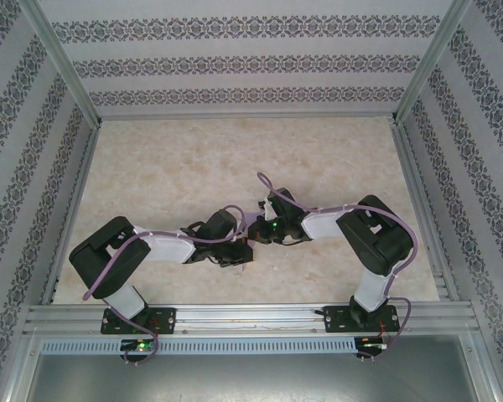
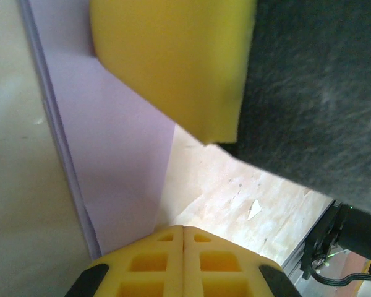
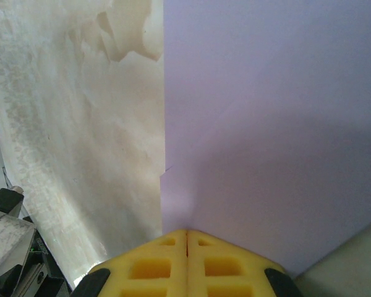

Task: Fold a paper plane with a square sheet of paper (fold left side to right side)
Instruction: Fold the wing for the fifth time at the center of the table.

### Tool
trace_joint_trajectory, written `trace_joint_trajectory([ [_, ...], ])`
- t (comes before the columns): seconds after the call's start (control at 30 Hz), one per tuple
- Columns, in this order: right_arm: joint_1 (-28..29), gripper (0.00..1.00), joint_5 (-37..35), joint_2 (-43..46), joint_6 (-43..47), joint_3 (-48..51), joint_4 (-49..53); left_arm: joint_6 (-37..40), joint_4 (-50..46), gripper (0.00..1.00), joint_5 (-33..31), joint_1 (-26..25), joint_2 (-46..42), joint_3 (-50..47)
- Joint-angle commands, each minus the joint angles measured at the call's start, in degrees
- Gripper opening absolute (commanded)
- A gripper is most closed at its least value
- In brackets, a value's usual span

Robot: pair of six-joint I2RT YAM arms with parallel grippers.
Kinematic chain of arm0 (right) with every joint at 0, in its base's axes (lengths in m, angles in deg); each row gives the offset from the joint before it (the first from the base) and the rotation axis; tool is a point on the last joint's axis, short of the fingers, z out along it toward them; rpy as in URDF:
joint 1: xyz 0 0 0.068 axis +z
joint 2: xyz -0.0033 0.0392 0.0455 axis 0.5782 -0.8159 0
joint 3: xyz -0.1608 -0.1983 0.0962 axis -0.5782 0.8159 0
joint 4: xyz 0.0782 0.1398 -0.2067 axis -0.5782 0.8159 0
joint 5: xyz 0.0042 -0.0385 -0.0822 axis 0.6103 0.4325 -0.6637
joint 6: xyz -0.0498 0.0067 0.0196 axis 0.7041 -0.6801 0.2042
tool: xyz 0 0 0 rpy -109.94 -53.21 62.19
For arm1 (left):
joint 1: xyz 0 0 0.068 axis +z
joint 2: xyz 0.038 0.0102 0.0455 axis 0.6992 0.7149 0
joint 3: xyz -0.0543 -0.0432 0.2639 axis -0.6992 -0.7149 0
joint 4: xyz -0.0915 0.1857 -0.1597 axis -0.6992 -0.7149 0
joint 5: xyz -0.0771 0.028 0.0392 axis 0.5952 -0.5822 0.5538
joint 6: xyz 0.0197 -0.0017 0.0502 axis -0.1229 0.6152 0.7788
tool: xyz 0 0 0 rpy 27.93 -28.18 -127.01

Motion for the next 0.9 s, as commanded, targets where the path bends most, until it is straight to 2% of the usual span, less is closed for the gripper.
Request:
trace_joint_trajectory([
  [0.0, 0.3, 0.0, -9.33, -5.68, 2.85, 2.44, 9.32, 2.13, -0.54, 0.04, 1.19, 0.61, 0.31, -1.59],
  [0.4, 0.37, 0.0, -9.57, -5.75, 3.25, 2.24, 10.41, 6.5, -8.26, 0.04, 2.04, 0.04, -4.34, -4.86],
  [0.57, 0.25, 0.0, -9.58, -5.84, 3.31, 2.18, 10.49, 6.79, -8.12, 0.03, 3.14, -0.51, -4.85, -6.37],
  [0.87, 0.32, 0.0, -9.31, -5.66, 3.54, 2.18, 10.67, 6.05, -8.65, 0.04, 1.48, -0.71, -8.25, -8.88],
])
